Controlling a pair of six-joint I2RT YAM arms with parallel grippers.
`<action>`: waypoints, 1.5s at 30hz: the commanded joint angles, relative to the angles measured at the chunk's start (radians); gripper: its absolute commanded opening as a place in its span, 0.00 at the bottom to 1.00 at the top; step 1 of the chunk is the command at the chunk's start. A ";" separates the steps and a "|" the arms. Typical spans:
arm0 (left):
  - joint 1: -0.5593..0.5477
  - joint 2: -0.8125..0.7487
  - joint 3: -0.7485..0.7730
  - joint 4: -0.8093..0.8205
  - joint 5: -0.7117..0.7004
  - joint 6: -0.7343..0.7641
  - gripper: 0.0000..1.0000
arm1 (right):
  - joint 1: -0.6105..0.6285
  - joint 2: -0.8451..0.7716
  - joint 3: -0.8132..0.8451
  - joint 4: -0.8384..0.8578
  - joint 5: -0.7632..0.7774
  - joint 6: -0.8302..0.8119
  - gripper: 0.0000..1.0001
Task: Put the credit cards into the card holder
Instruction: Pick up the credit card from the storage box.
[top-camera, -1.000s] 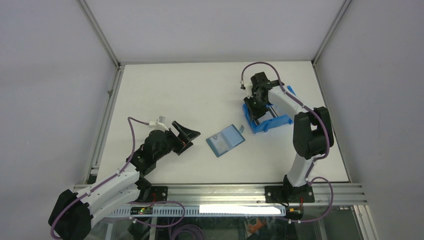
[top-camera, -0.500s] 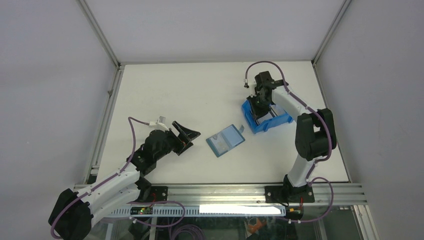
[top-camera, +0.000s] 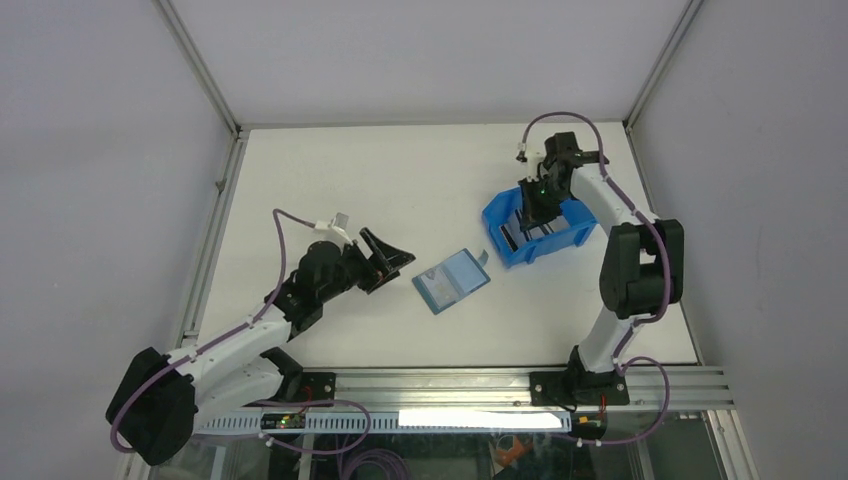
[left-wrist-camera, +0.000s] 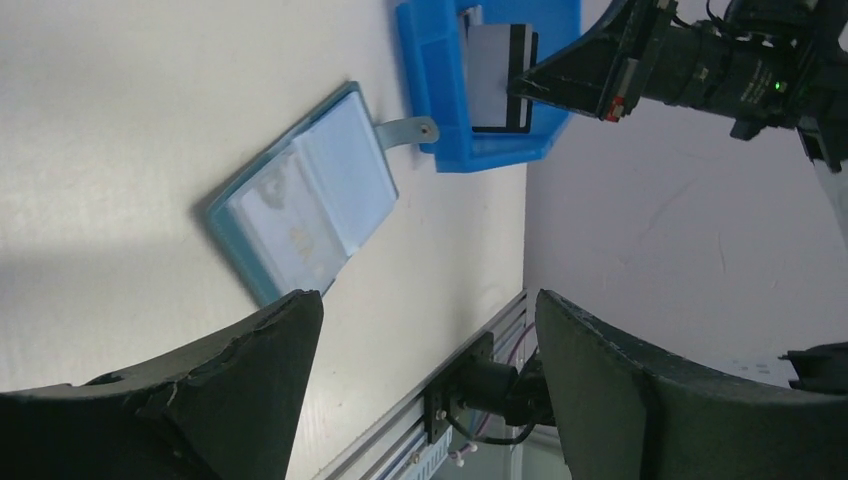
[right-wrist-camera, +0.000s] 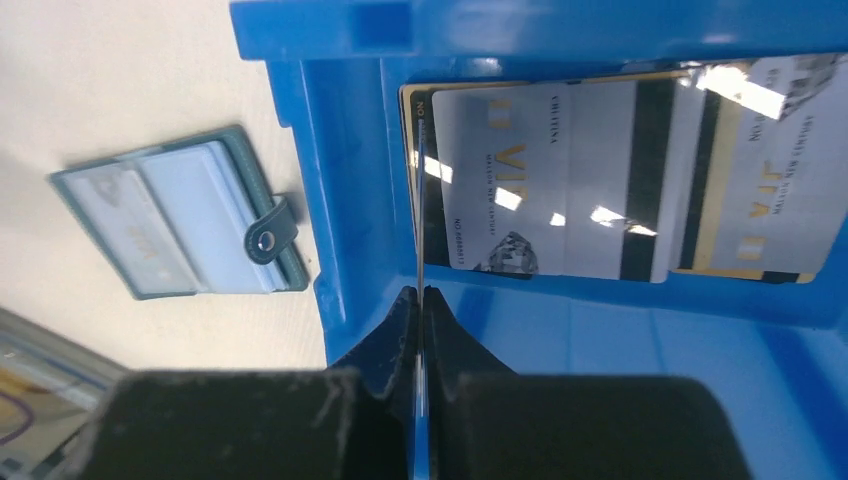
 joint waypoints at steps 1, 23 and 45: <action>-0.022 0.111 0.136 0.204 0.089 0.110 0.80 | -0.101 -0.054 0.102 -0.041 -0.204 -0.056 0.00; -0.061 0.986 0.909 0.542 0.457 0.314 0.74 | -0.280 0.100 0.481 -0.866 -0.862 -1.064 0.00; -0.095 1.224 1.199 0.607 0.633 0.253 0.19 | -0.280 0.168 0.493 -0.872 -0.858 -1.066 0.00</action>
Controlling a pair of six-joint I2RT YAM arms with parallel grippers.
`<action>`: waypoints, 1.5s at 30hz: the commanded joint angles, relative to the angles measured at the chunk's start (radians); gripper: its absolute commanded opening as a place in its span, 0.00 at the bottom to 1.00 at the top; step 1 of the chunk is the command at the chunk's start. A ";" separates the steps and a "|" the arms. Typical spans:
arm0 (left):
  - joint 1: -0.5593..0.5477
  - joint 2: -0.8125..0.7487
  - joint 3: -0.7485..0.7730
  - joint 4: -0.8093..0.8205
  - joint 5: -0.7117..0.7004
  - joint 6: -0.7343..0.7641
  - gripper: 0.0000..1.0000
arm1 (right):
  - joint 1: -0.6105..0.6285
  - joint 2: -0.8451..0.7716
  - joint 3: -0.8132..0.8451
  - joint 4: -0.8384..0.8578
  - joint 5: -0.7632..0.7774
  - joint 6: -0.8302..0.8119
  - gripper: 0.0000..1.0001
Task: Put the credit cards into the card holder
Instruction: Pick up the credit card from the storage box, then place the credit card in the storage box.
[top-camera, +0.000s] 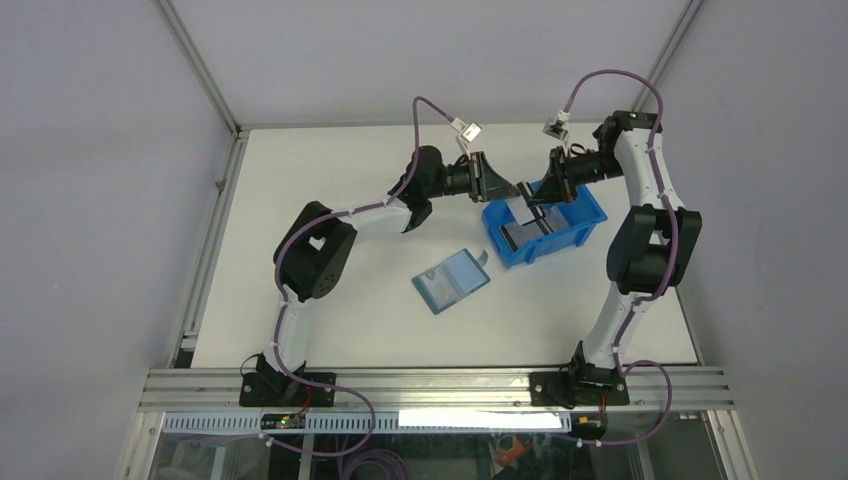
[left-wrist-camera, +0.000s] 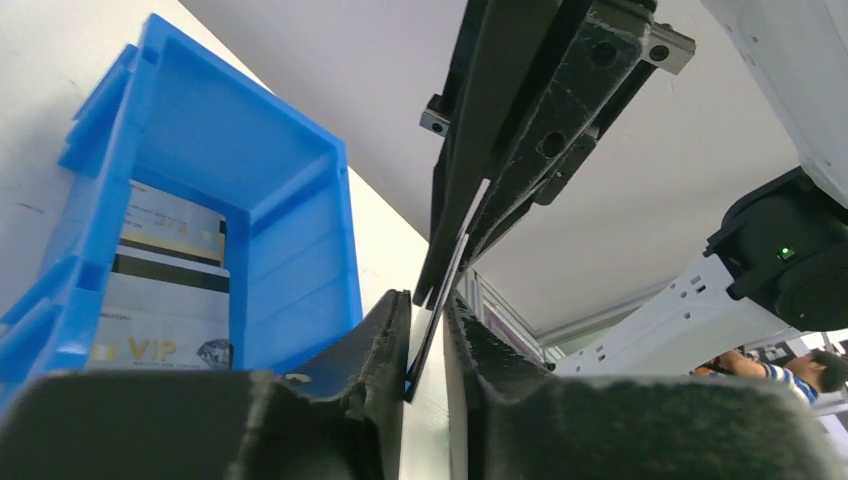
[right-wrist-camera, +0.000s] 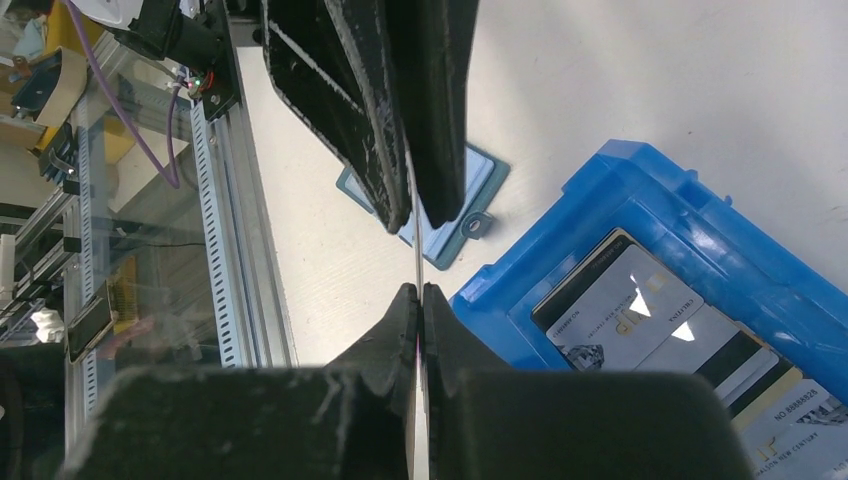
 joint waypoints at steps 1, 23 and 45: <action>-0.027 0.013 0.074 0.036 0.062 0.023 0.12 | -0.007 0.013 0.047 -0.136 -0.031 -0.017 0.00; -0.025 0.002 0.150 -0.260 0.098 0.478 0.00 | -0.009 0.075 0.121 -0.134 0.103 -0.064 0.38; -0.024 0.049 0.233 -0.323 0.143 0.566 0.00 | 0.017 0.062 0.112 -0.138 0.108 -0.122 0.02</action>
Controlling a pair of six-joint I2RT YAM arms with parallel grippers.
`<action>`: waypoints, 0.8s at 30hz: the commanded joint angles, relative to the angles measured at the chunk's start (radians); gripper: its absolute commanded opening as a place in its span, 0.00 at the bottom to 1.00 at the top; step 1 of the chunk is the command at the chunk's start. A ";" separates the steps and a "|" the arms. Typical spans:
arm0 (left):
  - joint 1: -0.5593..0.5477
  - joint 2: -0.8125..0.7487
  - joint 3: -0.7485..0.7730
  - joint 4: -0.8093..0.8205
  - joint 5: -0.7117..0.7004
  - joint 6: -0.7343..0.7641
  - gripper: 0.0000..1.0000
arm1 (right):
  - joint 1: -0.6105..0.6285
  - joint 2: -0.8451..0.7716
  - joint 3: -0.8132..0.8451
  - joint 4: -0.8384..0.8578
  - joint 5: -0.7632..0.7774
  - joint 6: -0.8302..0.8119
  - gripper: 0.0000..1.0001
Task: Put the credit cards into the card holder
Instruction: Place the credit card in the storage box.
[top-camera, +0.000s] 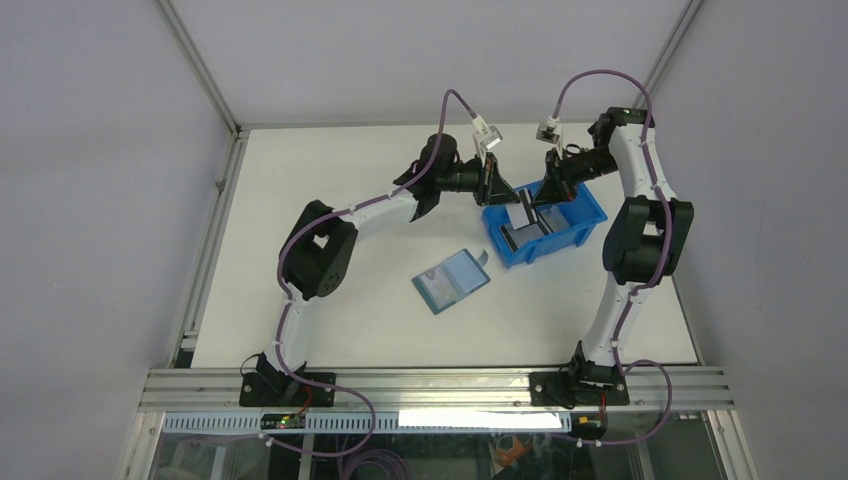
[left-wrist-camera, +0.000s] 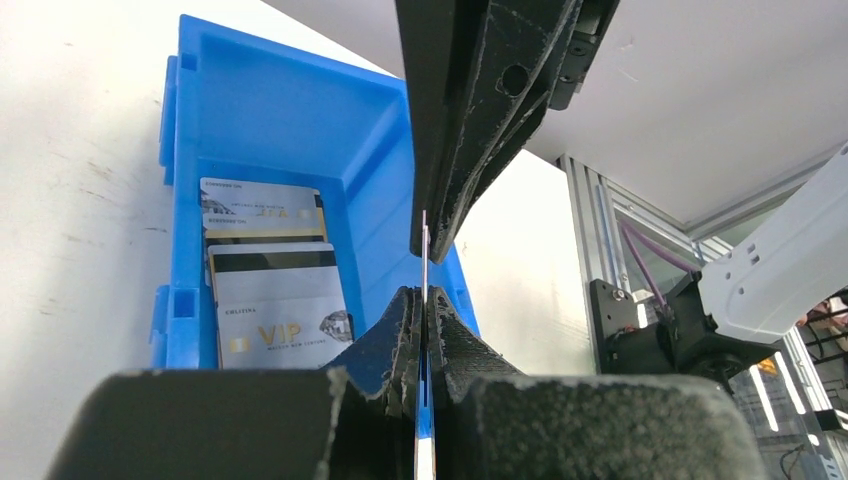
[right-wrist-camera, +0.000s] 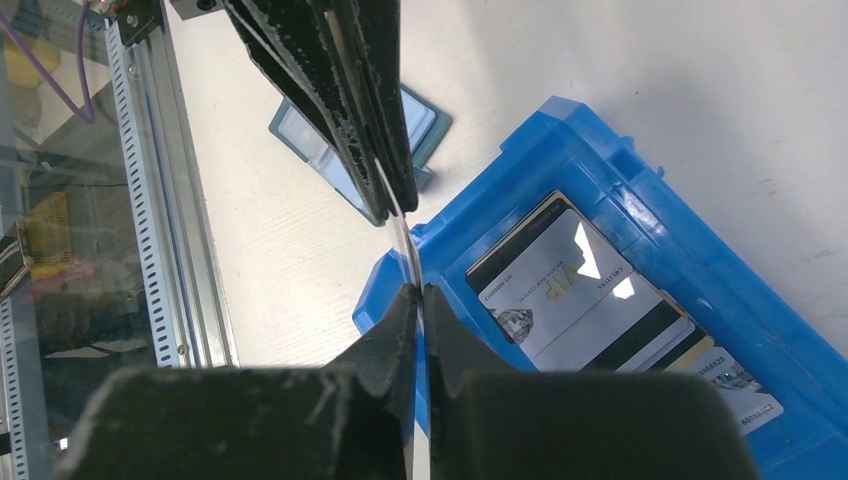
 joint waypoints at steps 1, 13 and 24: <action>-0.004 0.013 0.065 0.032 0.045 0.050 0.00 | 0.008 -0.035 0.033 -0.138 -0.017 -0.029 0.00; -0.004 0.059 0.136 -0.063 0.019 0.113 0.05 | 0.001 -0.006 0.039 -0.128 0.045 -0.047 0.00; -0.010 0.133 0.200 -0.060 0.006 0.102 0.11 | -0.012 0.016 0.013 -0.090 0.077 -0.053 0.00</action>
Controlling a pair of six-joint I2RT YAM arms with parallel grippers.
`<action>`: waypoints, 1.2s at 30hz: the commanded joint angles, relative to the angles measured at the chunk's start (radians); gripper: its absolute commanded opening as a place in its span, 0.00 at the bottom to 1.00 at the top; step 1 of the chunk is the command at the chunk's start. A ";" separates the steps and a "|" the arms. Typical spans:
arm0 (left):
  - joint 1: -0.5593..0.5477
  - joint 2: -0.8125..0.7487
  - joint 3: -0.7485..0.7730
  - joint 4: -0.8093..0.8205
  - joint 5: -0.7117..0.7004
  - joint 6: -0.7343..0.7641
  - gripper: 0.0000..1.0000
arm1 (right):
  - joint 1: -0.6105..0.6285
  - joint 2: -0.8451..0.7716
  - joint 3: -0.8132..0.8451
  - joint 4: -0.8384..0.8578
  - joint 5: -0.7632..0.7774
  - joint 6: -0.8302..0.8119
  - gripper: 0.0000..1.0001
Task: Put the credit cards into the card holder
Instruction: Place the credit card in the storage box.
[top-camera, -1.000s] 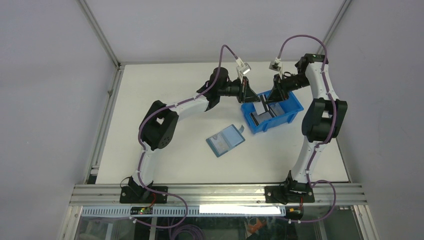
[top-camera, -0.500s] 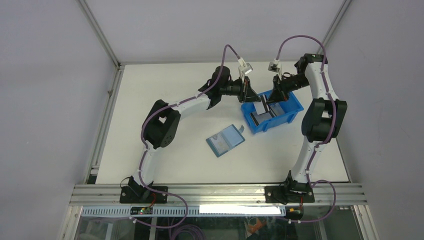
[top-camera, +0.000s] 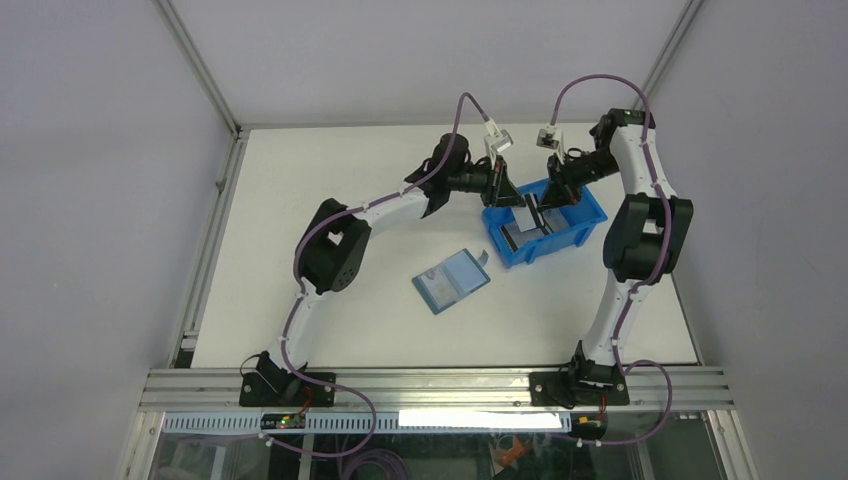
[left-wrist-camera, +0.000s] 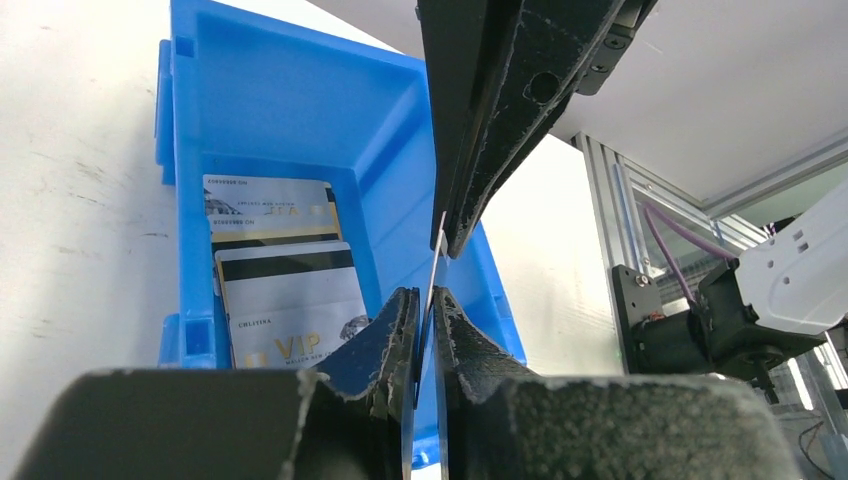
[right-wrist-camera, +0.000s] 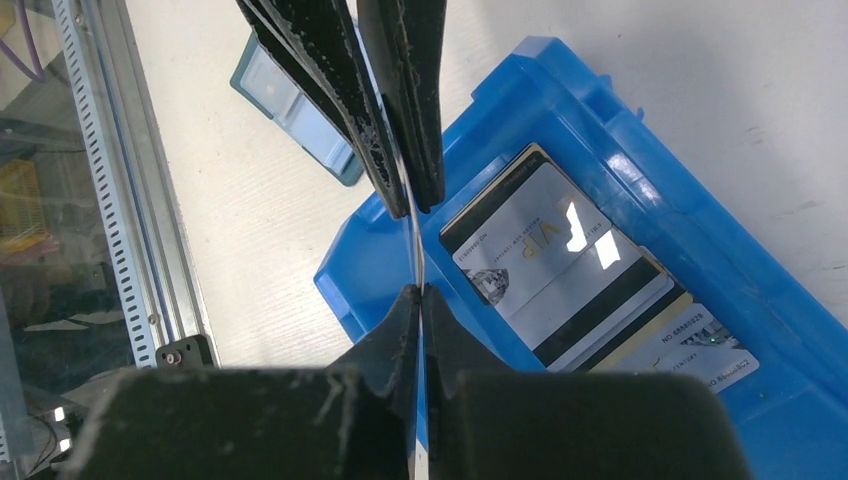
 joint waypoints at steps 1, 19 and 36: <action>-0.007 0.018 0.049 0.031 -0.025 0.039 0.11 | -0.005 -0.001 0.013 -0.095 -0.007 -0.019 0.00; -0.006 0.045 0.085 0.011 -0.081 0.002 0.32 | -0.027 0.022 -0.027 -0.065 0.006 -0.014 0.00; 0.009 0.013 0.056 0.018 -0.117 -0.031 0.50 | -0.038 0.024 -0.028 -0.056 -0.008 0.004 0.00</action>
